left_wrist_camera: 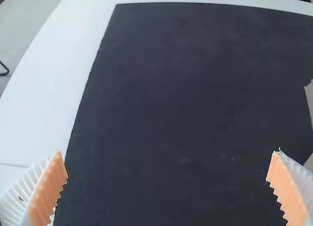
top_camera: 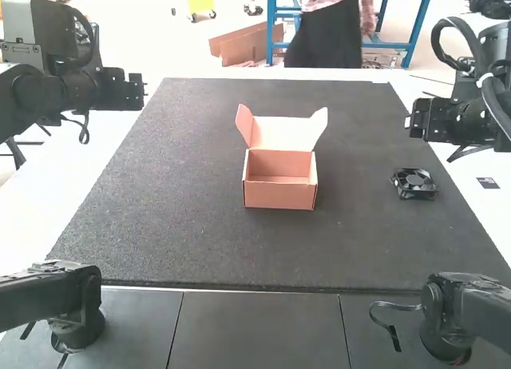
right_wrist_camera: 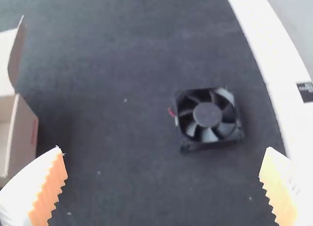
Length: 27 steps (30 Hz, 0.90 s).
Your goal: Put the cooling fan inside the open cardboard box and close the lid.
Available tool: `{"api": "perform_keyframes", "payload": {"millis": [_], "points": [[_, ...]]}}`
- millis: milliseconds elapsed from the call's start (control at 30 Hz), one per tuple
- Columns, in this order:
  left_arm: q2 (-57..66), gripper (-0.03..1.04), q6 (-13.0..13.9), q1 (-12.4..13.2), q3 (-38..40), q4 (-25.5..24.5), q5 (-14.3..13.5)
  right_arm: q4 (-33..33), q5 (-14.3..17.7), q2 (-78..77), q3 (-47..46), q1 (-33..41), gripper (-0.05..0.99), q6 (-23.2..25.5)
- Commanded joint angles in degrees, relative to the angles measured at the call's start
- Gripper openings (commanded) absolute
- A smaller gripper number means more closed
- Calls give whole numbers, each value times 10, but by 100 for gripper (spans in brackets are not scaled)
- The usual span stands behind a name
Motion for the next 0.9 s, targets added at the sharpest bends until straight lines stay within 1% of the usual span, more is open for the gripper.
{"api": "perform_keyframes", "payload": {"millis": [0,67,133,233,333,467,500,567,633,667,733,867], "points": [[5,97,9,-2,20,-17,26,-31,-3,37,30,-15,91,-25],[9,97,16,-4,20,-21,27,-40,-3,42,36,-18,91,-39],[14,97,18,-6,18,-18,39,-44,-3,56,45,-23,91,-40],[24,97,19,-7,22,-10,39,-60,-7,96,54,-37,91,-40],[32,97,19,-7,30,0,40,-53,-24,131,60,-64,90,-44],[49,97,19,-7,34,9,40,-23,-41,199,64,-123,90,-83],[52,97,19,-7,36,9,40,-21,-48,218,68,-140,90,-99],[58,97,18,-6,37,13,41,-8,-66,259,83,-177,90,-121],[62,97,19,-6,36,19,40,-8,-85,300,102,-212,90,-139],[65,97,18,-7,37,22,40,-9,-90,321,112,-226,90,-158],[71,97,18,-6,38,28,41,-9,-103,361,135,-248,90,-177],[75,97,19,-4,37,39,40,-9,-111,426,176,-263,90,-202]]}}
